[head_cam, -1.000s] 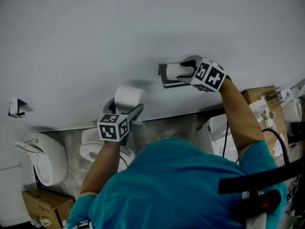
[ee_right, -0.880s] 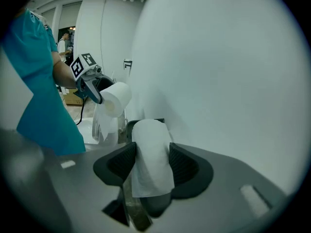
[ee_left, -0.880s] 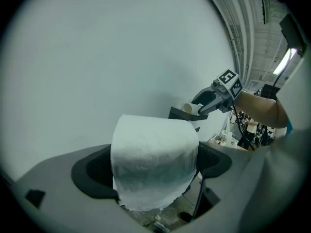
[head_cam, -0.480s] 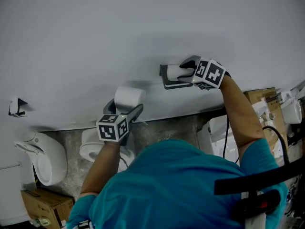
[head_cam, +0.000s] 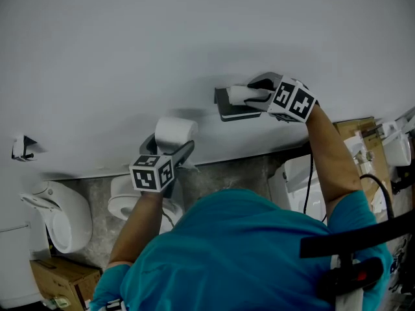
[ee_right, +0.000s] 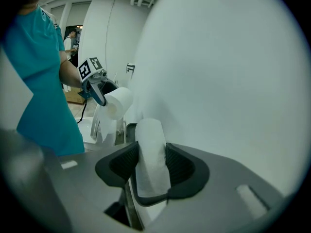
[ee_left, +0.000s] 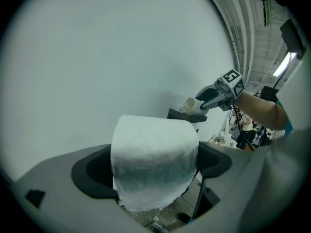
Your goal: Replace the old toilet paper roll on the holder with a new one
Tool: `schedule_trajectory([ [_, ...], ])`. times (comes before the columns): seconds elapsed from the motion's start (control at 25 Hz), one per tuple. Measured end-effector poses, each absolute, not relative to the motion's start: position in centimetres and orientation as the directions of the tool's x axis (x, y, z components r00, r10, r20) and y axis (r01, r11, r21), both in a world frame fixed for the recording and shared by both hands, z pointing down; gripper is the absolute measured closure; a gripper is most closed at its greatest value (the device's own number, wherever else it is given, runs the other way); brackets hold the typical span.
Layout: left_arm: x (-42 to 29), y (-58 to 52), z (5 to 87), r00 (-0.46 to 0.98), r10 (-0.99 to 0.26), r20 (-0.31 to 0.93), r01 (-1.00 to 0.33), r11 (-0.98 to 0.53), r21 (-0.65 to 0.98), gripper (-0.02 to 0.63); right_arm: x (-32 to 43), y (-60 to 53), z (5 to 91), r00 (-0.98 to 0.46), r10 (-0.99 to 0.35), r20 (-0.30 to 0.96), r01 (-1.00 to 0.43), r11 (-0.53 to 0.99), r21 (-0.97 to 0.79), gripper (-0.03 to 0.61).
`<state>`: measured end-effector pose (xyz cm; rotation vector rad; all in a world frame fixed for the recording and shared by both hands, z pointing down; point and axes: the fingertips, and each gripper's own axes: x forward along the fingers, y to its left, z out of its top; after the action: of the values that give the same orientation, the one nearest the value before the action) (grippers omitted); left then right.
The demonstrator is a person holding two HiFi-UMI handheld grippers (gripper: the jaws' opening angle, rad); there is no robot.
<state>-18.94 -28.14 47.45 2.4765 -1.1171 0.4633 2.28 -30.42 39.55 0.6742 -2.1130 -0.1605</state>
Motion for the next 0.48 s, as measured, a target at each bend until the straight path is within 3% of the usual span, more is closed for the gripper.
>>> schedule_trajectory([
  [0.48,-17.2,-29.1,47.3,0.645,-0.625,0.441,-0.751,-0.625,0.212,0.095,7.4,-28.6,36.7,-0.453,-0.641,0.619,-0.512,0.756,0.408,0.403],
])
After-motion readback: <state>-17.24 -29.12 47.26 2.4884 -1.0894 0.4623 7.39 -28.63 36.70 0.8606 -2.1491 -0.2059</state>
